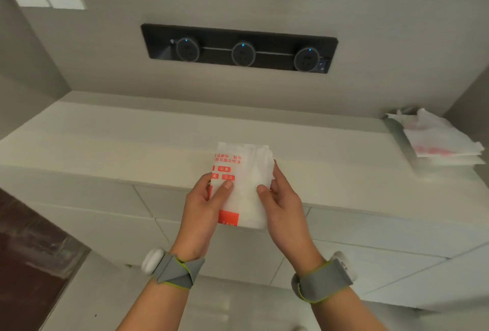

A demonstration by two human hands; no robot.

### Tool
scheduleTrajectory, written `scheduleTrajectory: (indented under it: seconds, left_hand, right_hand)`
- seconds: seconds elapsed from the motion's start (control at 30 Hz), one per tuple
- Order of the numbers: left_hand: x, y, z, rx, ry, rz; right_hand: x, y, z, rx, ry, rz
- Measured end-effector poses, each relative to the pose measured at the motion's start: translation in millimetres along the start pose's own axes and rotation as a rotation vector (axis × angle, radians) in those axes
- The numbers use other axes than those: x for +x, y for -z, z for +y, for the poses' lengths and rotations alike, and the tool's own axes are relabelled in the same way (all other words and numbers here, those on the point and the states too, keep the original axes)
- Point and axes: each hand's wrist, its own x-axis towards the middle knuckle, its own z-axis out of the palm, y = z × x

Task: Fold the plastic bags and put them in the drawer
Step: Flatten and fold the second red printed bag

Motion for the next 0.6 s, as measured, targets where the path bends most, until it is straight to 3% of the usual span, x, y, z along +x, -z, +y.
scheduleTrajectory:
  seconds: [0.2, 0.6]
  left_hand:
    - [24.8, -58.1, 5.0, 0.046, -0.087, -0.073]
    - [74.9, -173.6, 13.5, 0.212, -0.243, -0.161]
  right_hand:
    - [28.4, 58.6, -0.5, -0.037, -0.009, 0.3]
    - [88.2, 165.1, -15.2, -0.066, 0.056, 0.502]
